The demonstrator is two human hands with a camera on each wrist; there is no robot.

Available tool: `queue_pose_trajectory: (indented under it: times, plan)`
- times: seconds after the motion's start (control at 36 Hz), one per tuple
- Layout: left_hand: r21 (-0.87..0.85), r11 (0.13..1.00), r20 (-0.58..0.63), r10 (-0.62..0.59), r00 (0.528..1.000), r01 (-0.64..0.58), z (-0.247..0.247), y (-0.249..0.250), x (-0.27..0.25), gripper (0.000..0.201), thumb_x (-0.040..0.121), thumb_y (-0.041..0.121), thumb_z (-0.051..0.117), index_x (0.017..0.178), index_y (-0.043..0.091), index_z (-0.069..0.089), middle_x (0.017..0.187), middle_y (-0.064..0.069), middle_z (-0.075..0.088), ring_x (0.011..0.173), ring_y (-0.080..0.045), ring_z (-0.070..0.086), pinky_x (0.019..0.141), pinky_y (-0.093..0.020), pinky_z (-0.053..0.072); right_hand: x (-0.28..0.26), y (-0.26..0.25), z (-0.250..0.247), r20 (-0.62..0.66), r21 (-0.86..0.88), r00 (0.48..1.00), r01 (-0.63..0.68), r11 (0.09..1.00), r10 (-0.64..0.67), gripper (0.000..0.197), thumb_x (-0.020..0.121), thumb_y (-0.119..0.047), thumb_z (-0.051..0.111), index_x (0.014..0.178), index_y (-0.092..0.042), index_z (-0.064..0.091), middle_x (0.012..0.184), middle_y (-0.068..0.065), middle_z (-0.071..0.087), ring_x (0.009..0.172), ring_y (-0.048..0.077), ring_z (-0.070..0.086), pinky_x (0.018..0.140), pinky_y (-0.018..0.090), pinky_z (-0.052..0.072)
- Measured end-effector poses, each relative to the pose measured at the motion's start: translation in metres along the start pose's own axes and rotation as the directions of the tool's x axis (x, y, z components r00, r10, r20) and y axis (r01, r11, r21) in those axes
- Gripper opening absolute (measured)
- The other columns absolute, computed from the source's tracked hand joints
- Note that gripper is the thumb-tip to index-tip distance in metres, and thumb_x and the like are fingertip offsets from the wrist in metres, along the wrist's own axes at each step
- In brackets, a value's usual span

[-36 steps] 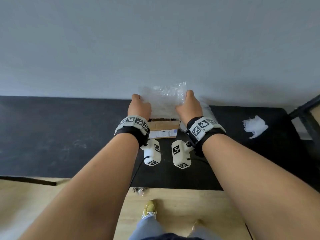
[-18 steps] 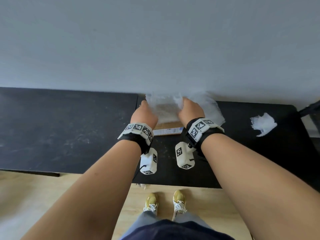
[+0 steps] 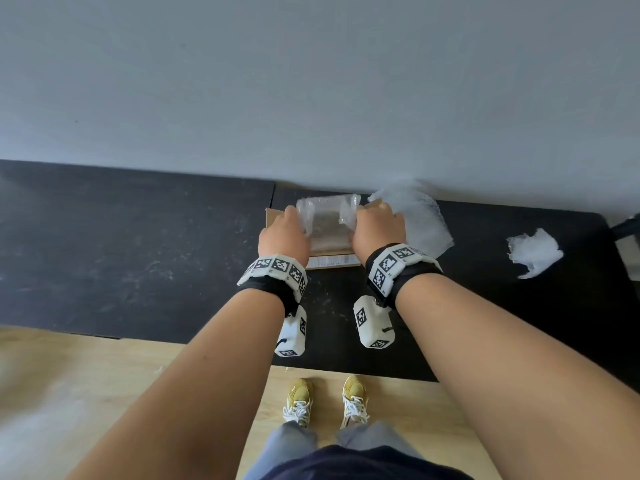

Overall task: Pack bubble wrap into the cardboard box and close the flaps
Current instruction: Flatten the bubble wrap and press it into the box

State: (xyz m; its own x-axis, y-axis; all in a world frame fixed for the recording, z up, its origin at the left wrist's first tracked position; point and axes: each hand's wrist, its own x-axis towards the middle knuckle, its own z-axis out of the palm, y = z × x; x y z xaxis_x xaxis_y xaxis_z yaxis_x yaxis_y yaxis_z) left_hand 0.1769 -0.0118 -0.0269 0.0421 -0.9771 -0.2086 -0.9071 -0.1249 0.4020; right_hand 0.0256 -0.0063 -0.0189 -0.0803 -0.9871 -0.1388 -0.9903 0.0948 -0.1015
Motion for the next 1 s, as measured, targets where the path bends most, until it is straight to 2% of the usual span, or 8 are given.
queue_pose_trajectory:
  times: [0.17, 0.33, 0.44, 0.56, 0.69, 0.81, 0.89, 1.0]
  plan:
    - [-0.077, 0.995, 0.001, 0.071, 0.997, -0.071, 0.005, -0.008, 0.002, 0.077, 0.081, -0.001, 0.051, 0.148, 0.028, 0.027, 0.149, 0.000, 0.038, 0.109, -0.031, 0.059, 0.088, -0.043, 0.052, 0.001, 0.000, 0.001, 0.007, 0.029, 1.000, 0.030, 0.999, -0.030, 0.061, 0.086, -0.004, 0.050, 0.141, -0.027, 0.040, 0.117, 0.006, 0.063, 0.125, 0.029, 0.039, 0.097, 0.041, 0.034]
    - [0.080, 0.995, -0.013, 0.059, 0.998, -0.058, 0.003, -0.001, 0.007, 0.081, 0.084, 0.001, 0.054, 0.153, 0.018, 0.015, 0.150, -0.006, 0.032, 0.119, -0.030, 0.051, 0.098, -0.038, 0.042, 0.016, -0.005, 0.010, 0.007, -0.009, 1.000, 0.016, 1.000, -0.016, 0.054, 0.080, -0.001, 0.050, 0.130, -0.020, 0.042, 0.106, 0.004, 0.067, 0.119, 0.029, 0.047, 0.095, 0.046, 0.034]
    - [0.244, 0.963, -0.138, 0.149, 0.979, -0.112, 0.009, 0.000, 0.005, 0.065, 0.079, 0.004, 0.061, 0.138, 0.010, 0.035, 0.132, -0.011, 0.043, 0.111, -0.027, 0.051, 0.095, -0.036, 0.041, 0.023, -0.004, 0.018, -0.008, -0.053, 1.000, 0.013, 0.999, -0.014, 0.045, 0.081, -0.004, 0.051, 0.124, -0.016, 0.046, 0.106, 0.003, 0.066, 0.115, 0.029, 0.051, 0.095, 0.047, 0.033]
    - [0.403, 0.874, -0.297, 0.406, 0.864, -0.272, 0.010, 0.000, -0.003, 0.046, 0.063, -0.006, 0.051, 0.106, 0.006, 0.060, 0.103, -0.011, 0.057, 0.088, -0.028, 0.055, 0.079, -0.036, 0.046, 0.025, 0.000, 0.025, -0.061, -0.057, 0.998, 0.022, 0.998, -0.026, 0.037, 0.085, -0.017, 0.061, 0.120, -0.017, 0.048, 0.104, 0.001, 0.065, 0.111, 0.027, 0.053, 0.092, 0.044, 0.033]
    - [0.519, 0.716, -0.205, 0.635, 0.745, -0.467, 0.001, -0.001, -0.016, 0.040, 0.063, -0.003, 0.043, 0.095, 0.009, 0.065, 0.098, -0.007, 0.062, 0.085, -0.026, 0.058, 0.077, -0.036, 0.045, 0.023, -0.002, 0.026, -0.023, -0.072, 0.999, 0.027, 0.997, -0.029, 0.050, 0.084, -0.024, 0.064, 0.129, -0.019, 0.045, 0.113, 0.000, 0.064, 0.119, 0.026, 0.048, 0.095, 0.045, 0.032]
    - [0.572, 0.637, -0.039, 0.650, 0.759, -0.517, -0.008, 0.005, -0.021, 0.022, 0.059, -0.002, 0.062, 0.073, 0.013, 0.069, 0.084, -0.002, 0.063, 0.085, -0.025, 0.058, 0.077, -0.035, 0.046, 0.019, -0.002, 0.020, -0.017, -0.029, 1.000, 0.003, 1.000, -0.004, 0.043, 0.084, -0.016, 0.060, 0.125, -0.018, 0.047, 0.111, 0.003, 0.063, 0.119, 0.026, 0.047, 0.095, 0.043, 0.032]
    - [0.616, 0.627, 0.150, 0.502, 0.852, -0.478, -0.010, 0.008, -0.021, 0.019, 0.082, 0.007, 0.059, 0.096, 0.013, 0.071, 0.111, -0.001, 0.060, 0.118, -0.026, 0.044, 0.100, -0.036, 0.034, 0.015, -0.002, 0.010, -0.023, 0.052, 1.000, 0.003, 0.999, -0.002, 0.038, 0.085, -0.006, 0.052, 0.121, -0.017, 0.049, 0.107, 0.004, 0.061, 0.111, 0.026, 0.051, 0.094, 0.042, 0.033]
    - [0.658, 0.619, 0.177, 0.428, 0.886, -0.430, -0.008, 0.010, -0.017, 0.024, 0.087, 0.011, 0.055, 0.104, 0.016, 0.070, 0.122, -0.001, 0.057, 0.125, -0.026, 0.037, 0.107, -0.040, 0.026, 0.010, -0.003, 0.001, -0.140, 0.066, 0.988, 0.076, 0.995, -0.066, 0.032, 0.087, -0.012, 0.057, 0.117, -0.014, 0.048, 0.110, 0.007, 0.057, 0.104, 0.028, 0.053, 0.088, 0.041, 0.039]
